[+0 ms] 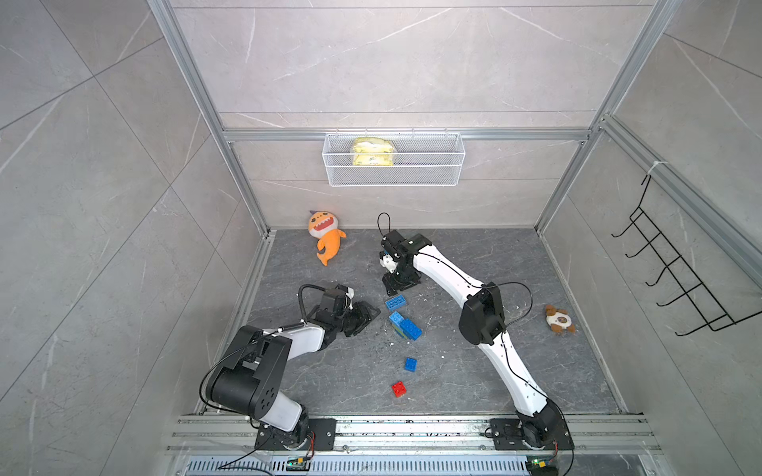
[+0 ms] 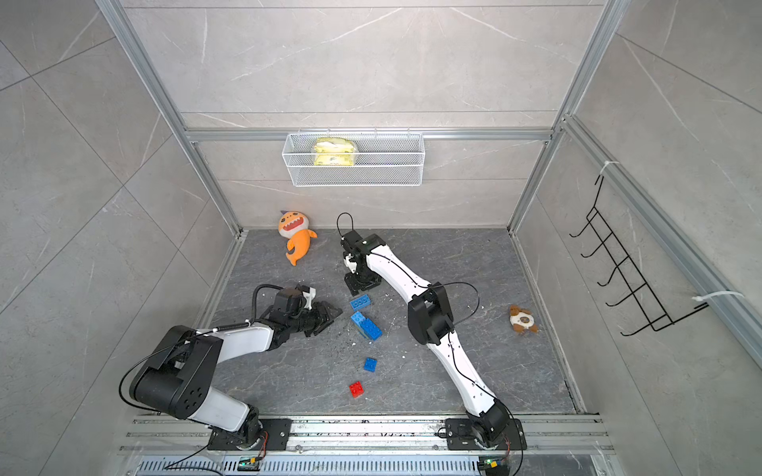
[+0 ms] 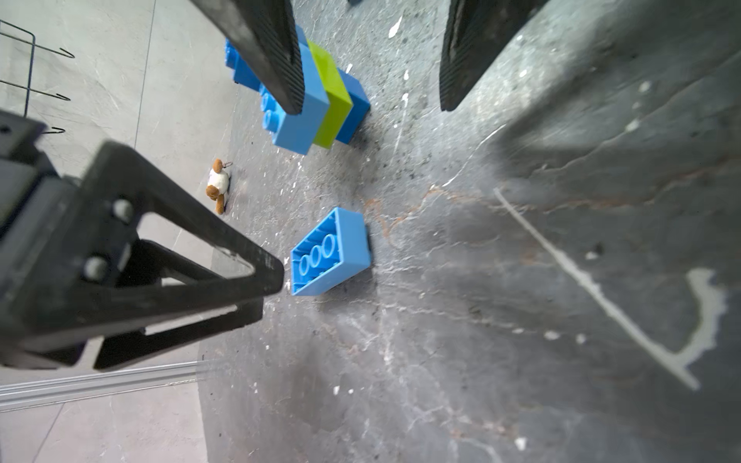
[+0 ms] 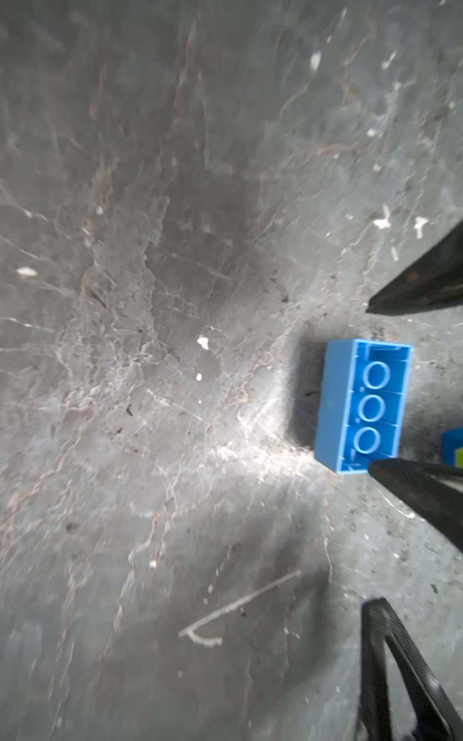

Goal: Assemble a heart with lego
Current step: Pick up the lego brick from the center of the board.

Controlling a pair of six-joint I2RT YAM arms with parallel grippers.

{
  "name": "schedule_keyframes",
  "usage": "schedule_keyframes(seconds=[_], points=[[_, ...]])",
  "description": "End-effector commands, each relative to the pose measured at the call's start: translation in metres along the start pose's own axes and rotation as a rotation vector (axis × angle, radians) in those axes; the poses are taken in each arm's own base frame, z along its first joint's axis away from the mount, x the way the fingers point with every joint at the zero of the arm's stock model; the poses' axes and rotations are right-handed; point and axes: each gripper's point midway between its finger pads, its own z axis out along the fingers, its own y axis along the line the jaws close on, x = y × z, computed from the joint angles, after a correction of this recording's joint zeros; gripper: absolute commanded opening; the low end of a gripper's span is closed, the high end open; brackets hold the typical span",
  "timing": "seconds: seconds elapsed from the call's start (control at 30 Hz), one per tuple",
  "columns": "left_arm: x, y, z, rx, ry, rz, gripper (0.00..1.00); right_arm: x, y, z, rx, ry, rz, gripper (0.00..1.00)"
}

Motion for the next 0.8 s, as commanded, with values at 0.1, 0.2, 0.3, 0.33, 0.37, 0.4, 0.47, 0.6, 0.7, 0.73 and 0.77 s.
schedule_keyframes(seconds=[0.1, 0.2, 0.3, 0.33, 0.37, 0.4, 0.47, 0.6, 0.7, 0.73, 0.77], points=[[-0.002, 0.003, -0.006, 0.0, -0.021, 0.029, 0.58, 0.018, -0.009, -0.004, -0.003, 0.058, 0.012, 0.56], [-0.002, 0.003, -0.003, 0.005, -0.015, 0.026, 0.57, 0.028, -0.012, 0.0, -0.003, 0.075, 0.014, 0.53], [-0.003, 0.002, -0.001, 0.013, -0.009, 0.024, 0.57, 0.036, -0.018, 0.005, 0.006, 0.093, 0.029, 0.48], [-0.003, 0.002, -0.001, 0.015, -0.006, 0.024, 0.57, 0.037, -0.019, 0.007, 0.004, 0.095, 0.03, 0.46], [-0.003, 0.001, 0.0, 0.017, -0.005, 0.024, 0.57, 0.037, -0.021, 0.008, 0.001, 0.094, 0.036, 0.44], [-0.003, 0.0, 0.0, 0.02, -0.004, 0.026, 0.57, 0.037, -0.02, 0.009, -0.007, 0.092, 0.037, 0.41], [-0.003, 0.0, -0.001, 0.018, -0.002, 0.027, 0.57, 0.035, -0.017, 0.012, -0.034, 0.088, 0.035, 0.37], [-0.003, -0.001, -0.003, 0.015, -0.005, 0.029, 0.57, 0.03, -0.014, 0.014, -0.066, 0.074, 0.039, 0.25], [-0.003, -0.001, -0.005, 0.013, -0.009, 0.03, 0.57, 0.028, -0.016, 0.011, -0.068, 0.062, 0.046, 0.16], [-0.002, -0.001, -0.005, 0.014, -0.01, 0.031, 0.57, 0.027, -0.018, 0.01, -0.067, 0.06, 0.049, 0.13], [-0.002, 0.0, -0.005, 0.011, -0.01, 0.03, 0.57, 0.028, -0.02, 0.009, -0.067, 0.058, 0.054, 0.11]])
